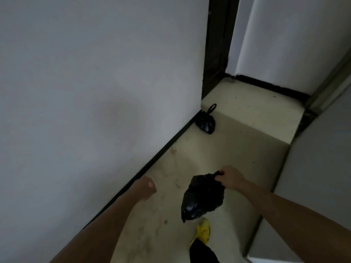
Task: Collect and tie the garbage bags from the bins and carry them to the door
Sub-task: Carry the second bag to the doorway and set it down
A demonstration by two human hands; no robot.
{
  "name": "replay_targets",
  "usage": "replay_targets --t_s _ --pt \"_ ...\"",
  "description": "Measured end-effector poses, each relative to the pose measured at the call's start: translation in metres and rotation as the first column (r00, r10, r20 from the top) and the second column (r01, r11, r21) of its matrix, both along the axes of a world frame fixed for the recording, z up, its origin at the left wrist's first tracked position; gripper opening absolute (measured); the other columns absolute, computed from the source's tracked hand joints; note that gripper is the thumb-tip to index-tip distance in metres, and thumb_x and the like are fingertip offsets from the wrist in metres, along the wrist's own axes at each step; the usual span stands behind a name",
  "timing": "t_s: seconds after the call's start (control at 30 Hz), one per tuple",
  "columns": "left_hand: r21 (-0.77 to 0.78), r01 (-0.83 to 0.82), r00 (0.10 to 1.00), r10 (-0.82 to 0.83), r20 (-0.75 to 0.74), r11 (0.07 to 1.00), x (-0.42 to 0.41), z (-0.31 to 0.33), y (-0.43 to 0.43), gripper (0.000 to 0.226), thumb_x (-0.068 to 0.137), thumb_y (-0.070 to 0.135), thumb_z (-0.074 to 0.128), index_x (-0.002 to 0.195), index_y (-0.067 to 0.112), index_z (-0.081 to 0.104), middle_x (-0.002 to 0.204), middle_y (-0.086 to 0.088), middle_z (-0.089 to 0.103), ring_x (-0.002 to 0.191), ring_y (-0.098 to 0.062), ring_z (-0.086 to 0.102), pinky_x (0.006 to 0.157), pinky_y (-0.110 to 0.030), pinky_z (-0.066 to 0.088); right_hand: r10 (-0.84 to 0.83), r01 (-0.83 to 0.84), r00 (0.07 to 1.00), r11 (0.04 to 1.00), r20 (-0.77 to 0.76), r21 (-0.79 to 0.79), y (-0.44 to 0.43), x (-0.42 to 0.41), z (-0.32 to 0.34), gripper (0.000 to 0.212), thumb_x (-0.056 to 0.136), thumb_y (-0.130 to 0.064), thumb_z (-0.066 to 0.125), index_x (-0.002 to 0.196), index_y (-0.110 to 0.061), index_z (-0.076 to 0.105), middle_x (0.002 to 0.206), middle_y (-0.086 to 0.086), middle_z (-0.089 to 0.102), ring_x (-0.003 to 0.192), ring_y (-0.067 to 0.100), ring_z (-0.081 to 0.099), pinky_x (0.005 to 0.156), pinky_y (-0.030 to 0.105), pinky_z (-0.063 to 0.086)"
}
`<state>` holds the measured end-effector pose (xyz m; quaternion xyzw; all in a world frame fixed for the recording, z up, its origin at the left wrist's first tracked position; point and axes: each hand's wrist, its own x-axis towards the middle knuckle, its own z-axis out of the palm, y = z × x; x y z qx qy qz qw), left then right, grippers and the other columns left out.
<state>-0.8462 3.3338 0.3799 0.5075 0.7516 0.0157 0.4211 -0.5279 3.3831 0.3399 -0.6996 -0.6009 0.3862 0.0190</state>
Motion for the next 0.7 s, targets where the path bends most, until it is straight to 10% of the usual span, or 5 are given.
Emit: replay_targets --t_s 0.13,0.7 --pt "-0.041 0.078 0.996 -0.08 -0.029 0.996 0.009 -0.006 0.113 0.018 0.089 0.016 0.061 0.097 0.003 0.069 0.105 -0.018 0.069 0.101 -0.031 0.065 0.088 -0.036 0.053 0.056 -0.054 0.998 0.998 0.043 -0.041 0.103 0.001 -0.006 0.026 0.089 -0.03 0.062 0.08 -0.007 0.053 0.084 0.01 0.053 0.08 0.021 0.053 0.068 0.026 0.037" --pt "-0.085 0.101 0.99 -0.091 0.108 0.991 0.05 -0.098 0.512 0.021 0.089 0.016 0.057 0.095 -0.002 0.067 0.103 -0.02 0.067 0.097 -0.035 0.065 0.087 -0.042 0.055 -0.109 0.119 0.991 0.982 0.076 -0.146 0.482 0.049 -0.073 0.042 0.085 -0.03 0.067 0.062 -0.027 0.032 0.073 0.002 0.046 0.075 0.019 0.052 0.069 0.027 0.038"
